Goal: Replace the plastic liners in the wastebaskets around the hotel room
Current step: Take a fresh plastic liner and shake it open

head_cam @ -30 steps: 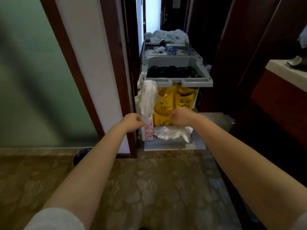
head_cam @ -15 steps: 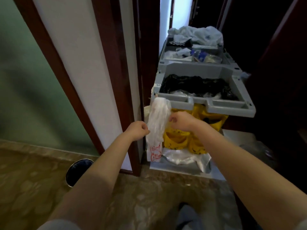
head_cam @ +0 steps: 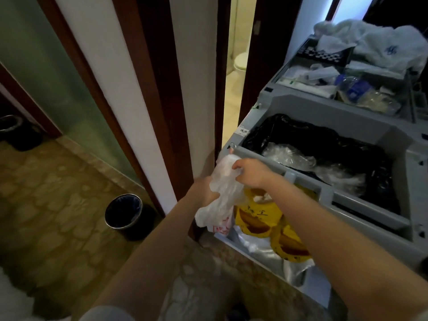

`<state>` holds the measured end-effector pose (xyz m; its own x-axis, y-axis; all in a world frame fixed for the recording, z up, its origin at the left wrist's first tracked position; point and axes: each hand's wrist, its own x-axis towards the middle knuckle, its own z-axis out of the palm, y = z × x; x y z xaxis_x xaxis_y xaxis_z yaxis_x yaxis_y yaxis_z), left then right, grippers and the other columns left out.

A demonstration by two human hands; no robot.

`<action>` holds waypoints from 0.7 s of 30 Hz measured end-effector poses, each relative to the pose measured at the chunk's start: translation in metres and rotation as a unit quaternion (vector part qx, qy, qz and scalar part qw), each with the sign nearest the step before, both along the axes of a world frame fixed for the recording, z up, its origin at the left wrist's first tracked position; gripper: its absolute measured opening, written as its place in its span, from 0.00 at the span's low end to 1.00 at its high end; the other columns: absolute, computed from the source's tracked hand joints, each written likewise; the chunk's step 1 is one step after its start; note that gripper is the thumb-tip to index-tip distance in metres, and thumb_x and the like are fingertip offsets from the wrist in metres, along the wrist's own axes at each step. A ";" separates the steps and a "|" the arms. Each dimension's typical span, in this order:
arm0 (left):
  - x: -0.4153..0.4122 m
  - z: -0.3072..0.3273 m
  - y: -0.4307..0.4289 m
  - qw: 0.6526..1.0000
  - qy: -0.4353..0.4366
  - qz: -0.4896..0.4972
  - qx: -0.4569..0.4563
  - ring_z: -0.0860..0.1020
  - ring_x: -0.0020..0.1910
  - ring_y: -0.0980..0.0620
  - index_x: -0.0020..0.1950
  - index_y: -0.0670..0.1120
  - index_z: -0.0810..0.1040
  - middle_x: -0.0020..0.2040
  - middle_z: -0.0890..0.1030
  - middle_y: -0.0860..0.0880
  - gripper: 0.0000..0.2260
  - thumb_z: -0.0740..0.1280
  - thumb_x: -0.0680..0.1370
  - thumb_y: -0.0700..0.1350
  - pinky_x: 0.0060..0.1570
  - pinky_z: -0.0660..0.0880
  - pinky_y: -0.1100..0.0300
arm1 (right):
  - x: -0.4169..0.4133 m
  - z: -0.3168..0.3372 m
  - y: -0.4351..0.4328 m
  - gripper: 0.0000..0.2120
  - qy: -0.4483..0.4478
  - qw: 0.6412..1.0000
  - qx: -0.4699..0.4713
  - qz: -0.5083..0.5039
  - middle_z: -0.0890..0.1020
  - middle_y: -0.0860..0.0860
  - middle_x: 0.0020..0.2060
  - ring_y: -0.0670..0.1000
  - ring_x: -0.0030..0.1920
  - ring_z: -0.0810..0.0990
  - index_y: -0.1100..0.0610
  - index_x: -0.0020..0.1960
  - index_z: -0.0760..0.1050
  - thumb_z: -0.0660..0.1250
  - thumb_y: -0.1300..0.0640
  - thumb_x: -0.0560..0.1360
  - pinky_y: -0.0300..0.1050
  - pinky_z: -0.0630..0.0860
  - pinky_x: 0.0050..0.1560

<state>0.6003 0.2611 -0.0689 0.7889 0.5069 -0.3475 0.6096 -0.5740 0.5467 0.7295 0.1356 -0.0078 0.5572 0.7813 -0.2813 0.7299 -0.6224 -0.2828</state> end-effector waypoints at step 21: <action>0.028 0.093 0.011 0.966 -0.212 0.092 0.114 0.74 0.35 0.50 0.47 0.43 0.71 0.36 0.74 0.47 0.06 0.58 0.81 0.42 0.33 0.69 0.59 | 0.025 -0.014 -0.013 0.31 0.073 0.993 0.083 -0.029 0.80 0.57 0.54 0.59 0.51 0.80 0.51 0.74 0.60 0.66 0.58 0.74 0.55 0.77 0.55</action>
